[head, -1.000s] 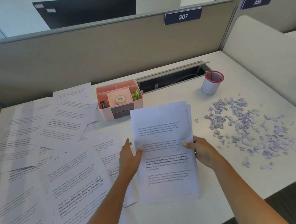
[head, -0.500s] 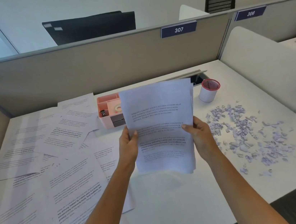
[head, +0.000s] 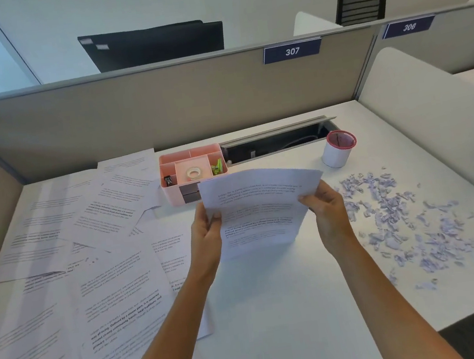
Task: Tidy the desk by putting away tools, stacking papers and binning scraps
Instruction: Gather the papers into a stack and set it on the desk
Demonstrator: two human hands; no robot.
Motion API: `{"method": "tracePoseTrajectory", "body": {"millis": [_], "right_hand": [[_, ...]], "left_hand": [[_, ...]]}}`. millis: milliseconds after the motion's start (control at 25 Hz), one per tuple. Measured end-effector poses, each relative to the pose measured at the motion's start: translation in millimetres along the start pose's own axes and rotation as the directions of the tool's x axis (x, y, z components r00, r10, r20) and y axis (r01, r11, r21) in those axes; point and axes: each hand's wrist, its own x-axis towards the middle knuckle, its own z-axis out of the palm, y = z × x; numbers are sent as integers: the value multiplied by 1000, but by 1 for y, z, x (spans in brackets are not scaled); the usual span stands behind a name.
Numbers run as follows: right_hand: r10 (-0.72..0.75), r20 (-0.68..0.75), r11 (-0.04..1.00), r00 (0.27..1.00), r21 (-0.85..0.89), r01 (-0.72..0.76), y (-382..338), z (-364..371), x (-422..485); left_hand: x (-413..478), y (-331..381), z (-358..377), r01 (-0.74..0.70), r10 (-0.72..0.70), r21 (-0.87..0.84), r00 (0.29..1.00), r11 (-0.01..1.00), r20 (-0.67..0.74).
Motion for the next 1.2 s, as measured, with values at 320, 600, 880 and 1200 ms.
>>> {"method": "tracePoseTrajectory", "body": {"millis": [320, 600, 880, 1200], "right_hand": [[116, -62, 993, 991, -24, -118, 50, -17, 3], [85, -176, 990, 981, -94, -103, 65, -19, 11], [96, -231, 992, 968, -55, -112, 51, -20, 23], [383, -295, 901, 875, -88, -424, 78, -38, 29]], "left_hand": [[-2, -36, -2, 39, -12, 242, 993, 969, -115], [11, -42, -4, 123, -40, 239, 945, 963, -324], [30, -48, -5, 226, -167, 125, 916, 966, -364], [19, -87, -5, 462, -396, 102, 838, 881, -376]]}}
